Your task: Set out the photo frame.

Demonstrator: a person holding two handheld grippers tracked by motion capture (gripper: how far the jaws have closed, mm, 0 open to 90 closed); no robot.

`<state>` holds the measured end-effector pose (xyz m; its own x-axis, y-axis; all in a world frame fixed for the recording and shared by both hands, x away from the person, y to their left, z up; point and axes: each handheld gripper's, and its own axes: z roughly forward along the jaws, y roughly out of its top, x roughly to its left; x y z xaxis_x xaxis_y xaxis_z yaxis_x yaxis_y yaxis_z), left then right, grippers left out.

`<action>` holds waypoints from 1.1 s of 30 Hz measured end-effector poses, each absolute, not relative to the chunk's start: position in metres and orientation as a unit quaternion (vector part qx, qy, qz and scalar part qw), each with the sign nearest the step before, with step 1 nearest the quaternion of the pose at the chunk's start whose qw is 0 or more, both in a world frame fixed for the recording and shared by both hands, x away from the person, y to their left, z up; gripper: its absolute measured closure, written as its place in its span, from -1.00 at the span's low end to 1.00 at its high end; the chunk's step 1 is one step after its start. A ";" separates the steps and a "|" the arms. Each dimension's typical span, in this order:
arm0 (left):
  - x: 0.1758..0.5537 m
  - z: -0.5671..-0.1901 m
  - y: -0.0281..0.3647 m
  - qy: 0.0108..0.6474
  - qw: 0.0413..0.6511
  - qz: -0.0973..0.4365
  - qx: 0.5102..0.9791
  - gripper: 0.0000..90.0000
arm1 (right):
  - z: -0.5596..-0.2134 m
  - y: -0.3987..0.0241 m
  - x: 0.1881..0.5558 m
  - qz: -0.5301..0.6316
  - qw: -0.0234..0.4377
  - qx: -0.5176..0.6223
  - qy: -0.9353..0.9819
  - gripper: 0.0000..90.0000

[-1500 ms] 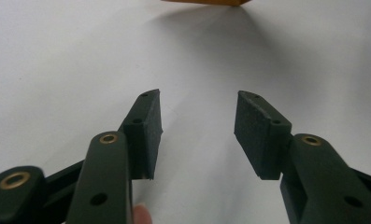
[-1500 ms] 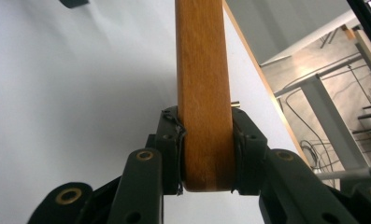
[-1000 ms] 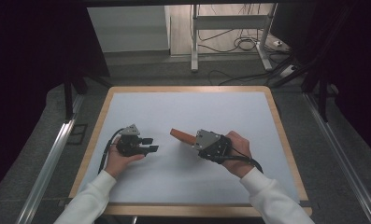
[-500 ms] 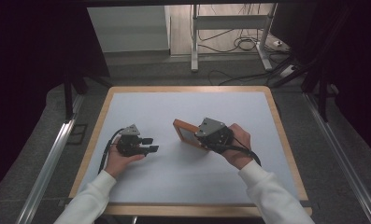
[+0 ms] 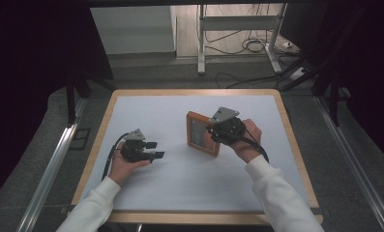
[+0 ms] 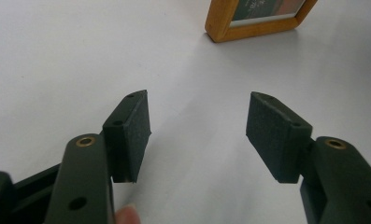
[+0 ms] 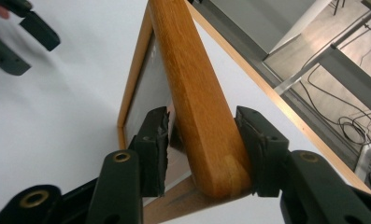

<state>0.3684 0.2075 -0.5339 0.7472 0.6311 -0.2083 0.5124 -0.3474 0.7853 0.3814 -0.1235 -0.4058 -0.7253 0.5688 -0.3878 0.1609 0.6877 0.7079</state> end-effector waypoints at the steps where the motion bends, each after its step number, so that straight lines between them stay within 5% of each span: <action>1: 0.368 -0.534 0.207 0.350 0.452 0.067 0.818 -0.14 | -0.406 -0.124 0.381 0.334 0.305 0.211 0.867 0.19; 33: 0.370 -0.537 0.207 0.352 0.445 0.063 0.821 -0.24 | -0.425 -0.139 0.427 0.351 0.305 0.315 0.827 -0.35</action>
<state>0.3698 0.2071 -0.5375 0.7443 0.6340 -0.2099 0.5220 -0.3563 0.7749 0.4270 -0.1390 -0.4246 -0.6160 0.7348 -0.2840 0.3065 0.5556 0.7729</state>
